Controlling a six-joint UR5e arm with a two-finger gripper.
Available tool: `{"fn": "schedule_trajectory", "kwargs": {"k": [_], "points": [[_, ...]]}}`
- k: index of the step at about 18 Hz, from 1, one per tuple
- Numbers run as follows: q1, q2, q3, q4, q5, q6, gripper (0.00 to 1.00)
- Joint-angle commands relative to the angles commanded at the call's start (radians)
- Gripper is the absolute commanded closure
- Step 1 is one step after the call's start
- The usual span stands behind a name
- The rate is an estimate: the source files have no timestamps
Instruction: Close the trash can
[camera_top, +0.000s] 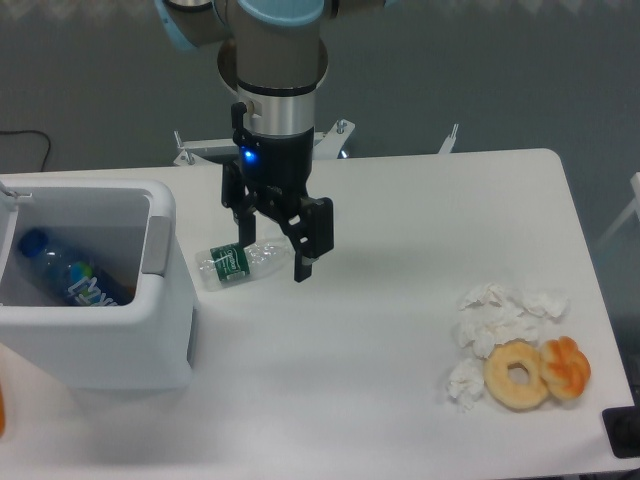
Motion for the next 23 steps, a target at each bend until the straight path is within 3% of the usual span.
{"fn": "schedule_trajectory", "kwargs": {"k": [8,11,17,23], "points": [[-0.003,-0.003,0.008,0.002,-0.008,-0.014,0.00],[-0.008,-0.015,0.009,0.003,-0.026,-0.153,0.00],[-0.012,-0.023,0.008,0.003,-0.054,-0.190,0.00],[-0.037,-0.057,0.110,0.006,-0.055,-0.513,0.00]]}}
